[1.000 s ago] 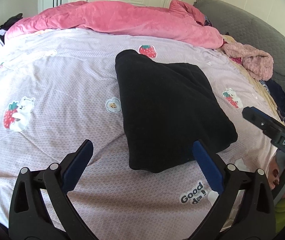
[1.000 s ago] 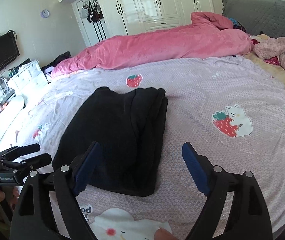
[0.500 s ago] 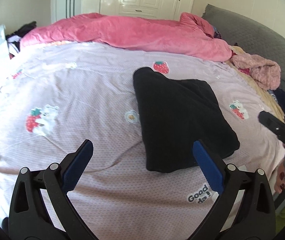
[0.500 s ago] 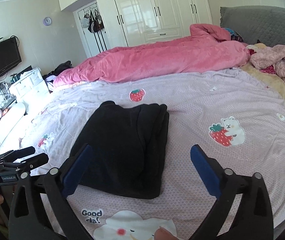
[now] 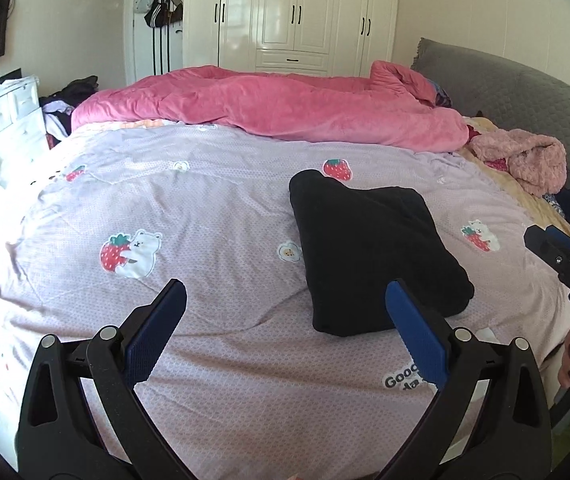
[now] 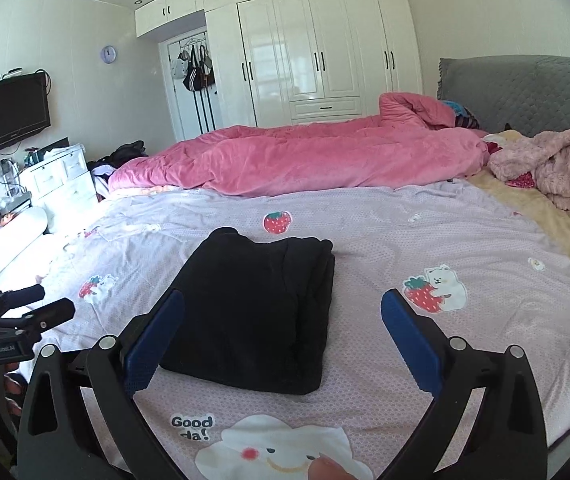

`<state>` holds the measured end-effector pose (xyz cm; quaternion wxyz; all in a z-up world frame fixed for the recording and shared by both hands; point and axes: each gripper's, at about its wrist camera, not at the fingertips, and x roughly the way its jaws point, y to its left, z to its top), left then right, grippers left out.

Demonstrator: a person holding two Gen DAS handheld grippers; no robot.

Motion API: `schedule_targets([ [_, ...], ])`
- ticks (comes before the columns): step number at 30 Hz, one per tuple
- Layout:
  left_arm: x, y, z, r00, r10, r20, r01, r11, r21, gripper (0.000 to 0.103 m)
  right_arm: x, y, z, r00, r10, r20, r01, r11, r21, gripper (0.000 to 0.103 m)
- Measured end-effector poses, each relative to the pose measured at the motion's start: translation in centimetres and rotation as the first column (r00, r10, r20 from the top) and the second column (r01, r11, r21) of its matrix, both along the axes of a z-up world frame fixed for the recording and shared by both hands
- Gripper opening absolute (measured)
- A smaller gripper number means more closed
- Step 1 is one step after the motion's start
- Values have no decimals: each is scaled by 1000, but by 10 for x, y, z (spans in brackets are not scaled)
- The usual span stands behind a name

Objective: Fold small clothes

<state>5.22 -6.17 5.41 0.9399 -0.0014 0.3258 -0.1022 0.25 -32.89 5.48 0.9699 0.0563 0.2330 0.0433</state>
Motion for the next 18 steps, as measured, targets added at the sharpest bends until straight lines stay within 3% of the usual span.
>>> schedule_targets([
  [5, -11, 8, -3, 1000, 6, 5, -6, 999, -33, 94, -14, 8, -6, 1000, 8, 7, -8, 1000, -20, 98],
  [9, -17, 8, -9, 1000, 12, 3, -12, 1000, -17, 94, -28, 14, -20, 1000, 13, -7, -13, 1000, 2, 98],
  [18, -26, 11, -36, 998, -5, -62, 3, 1000, -23, 94, -35, 24, -60, 990, -26, -136, 24, 1000, -16, 98],
])
